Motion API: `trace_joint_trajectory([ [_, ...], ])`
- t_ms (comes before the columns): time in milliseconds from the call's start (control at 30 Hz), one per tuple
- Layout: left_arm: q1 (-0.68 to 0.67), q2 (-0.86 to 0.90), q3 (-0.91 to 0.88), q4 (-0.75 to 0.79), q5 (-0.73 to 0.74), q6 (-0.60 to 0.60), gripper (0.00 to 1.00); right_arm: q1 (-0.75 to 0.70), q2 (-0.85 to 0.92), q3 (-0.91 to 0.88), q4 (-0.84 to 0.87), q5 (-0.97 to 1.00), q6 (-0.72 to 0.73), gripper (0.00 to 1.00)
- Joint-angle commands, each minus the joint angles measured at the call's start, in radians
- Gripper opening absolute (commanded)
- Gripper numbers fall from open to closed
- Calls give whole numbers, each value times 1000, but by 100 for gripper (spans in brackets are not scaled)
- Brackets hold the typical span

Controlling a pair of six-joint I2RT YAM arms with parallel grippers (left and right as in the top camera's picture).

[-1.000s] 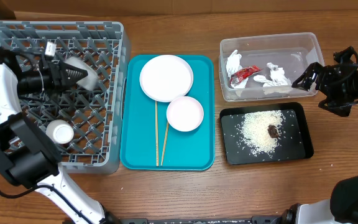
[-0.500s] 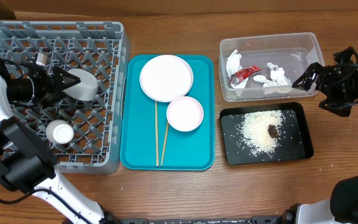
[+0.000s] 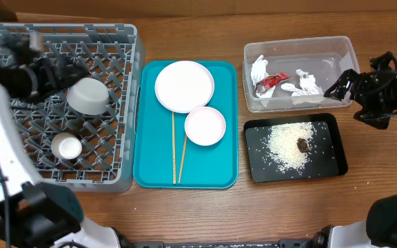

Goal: Sort waste into correct bins and load items into the dishwasher
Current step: 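Grasp the small pink bowl on the teal tray with the left gripper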

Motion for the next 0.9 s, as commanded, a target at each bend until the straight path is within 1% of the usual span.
trace_joint_trajectory([
  [0, -170, -26, 16, -11, -12, -37, 100, 1, -9, 19, 2, 2, -1, 100],
  [100, -322, -16, 6, 5, -90, -58, 100, 1, -9, 19, 2, 2, -1, 100],
  [167, -441, -6, -9, 32, -181, -87, 100, 1, -9, 19, 2, 3, -1, 100],
  [233, -548, 12, -19, 54, -251, -89, 99, 1, -9, 19, 2, 3, -1, 100],
  [400, -763, 94, -19, 91, -352, -89, 100, 1, -9, 19, 2, 3, -1, 100],
  [533, -885, 186, -19, 97, -422, -89, 100, 1, -9, 19, 2, 3, -1, 100],
  [667, -975, 304, -19, 94, -425, -89, 99, 1, -9, 19, 2, 2, -1, 100],
  [733, -1004, 352, -19, 92, -425, -89, 96, 1, -9, 19, 2, 3, -1, 100],
  [867, -1048, 441, -19, 87, -425, -89, 84, 1, -9, 19, 2, 3, -1, 100],
])
